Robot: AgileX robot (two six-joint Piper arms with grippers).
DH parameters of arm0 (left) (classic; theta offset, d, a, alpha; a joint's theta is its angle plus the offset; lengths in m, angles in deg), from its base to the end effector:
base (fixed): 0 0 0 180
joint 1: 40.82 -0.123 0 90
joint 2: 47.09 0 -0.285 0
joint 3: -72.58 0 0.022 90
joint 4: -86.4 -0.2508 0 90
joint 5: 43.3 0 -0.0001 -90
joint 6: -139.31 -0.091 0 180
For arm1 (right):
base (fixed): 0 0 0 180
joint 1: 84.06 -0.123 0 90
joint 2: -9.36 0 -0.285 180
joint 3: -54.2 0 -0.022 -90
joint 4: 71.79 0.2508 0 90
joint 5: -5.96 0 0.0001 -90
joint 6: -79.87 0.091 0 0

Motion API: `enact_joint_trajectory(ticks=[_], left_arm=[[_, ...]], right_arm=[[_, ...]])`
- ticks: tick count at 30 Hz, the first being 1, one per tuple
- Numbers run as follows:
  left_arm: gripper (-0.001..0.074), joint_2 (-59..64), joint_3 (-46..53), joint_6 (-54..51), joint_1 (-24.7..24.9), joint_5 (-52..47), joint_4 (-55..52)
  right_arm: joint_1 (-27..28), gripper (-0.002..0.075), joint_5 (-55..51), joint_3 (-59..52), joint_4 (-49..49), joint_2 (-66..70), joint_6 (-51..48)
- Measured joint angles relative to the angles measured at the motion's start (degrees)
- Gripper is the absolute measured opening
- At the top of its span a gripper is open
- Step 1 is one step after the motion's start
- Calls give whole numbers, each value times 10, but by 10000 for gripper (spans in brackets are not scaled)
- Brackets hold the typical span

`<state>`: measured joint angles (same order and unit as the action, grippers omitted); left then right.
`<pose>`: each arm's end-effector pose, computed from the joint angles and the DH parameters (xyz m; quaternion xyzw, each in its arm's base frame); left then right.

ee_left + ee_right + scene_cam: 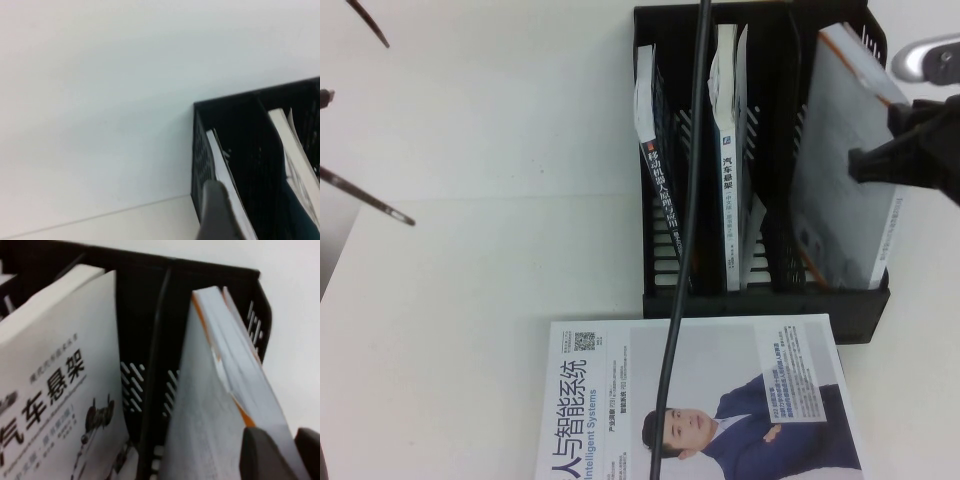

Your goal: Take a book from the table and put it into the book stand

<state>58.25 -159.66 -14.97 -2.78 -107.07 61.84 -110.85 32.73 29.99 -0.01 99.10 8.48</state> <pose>0.2883 -0.1824 0.5307 0.0697 0.8299 -0.0903 0.5462 0.2999 0.1079 0.3050 -0.0606 0.7831 -0.0404 0.6177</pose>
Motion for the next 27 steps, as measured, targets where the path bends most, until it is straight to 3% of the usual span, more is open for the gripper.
enact_joint_trajectory(ticks=[3,8,11,22,27], left_arm=[[367,0,0,-1,0,-12,7],[282,-1,0,-1,0,-27,8],[232,-6,0,-1,0,-29,9],[41,-80,0,-40,0,-38,11],[5,-108,2,-58,0,-51,9]], right_arm=[[10,143,-15,6,22,0,4],[12,312,-41,9,29,0,4],[12,358,-54,9,29,-1,4],[12,373,-41,23,39,-116,-45],[12,316,-19,25,78,-217,-111]])
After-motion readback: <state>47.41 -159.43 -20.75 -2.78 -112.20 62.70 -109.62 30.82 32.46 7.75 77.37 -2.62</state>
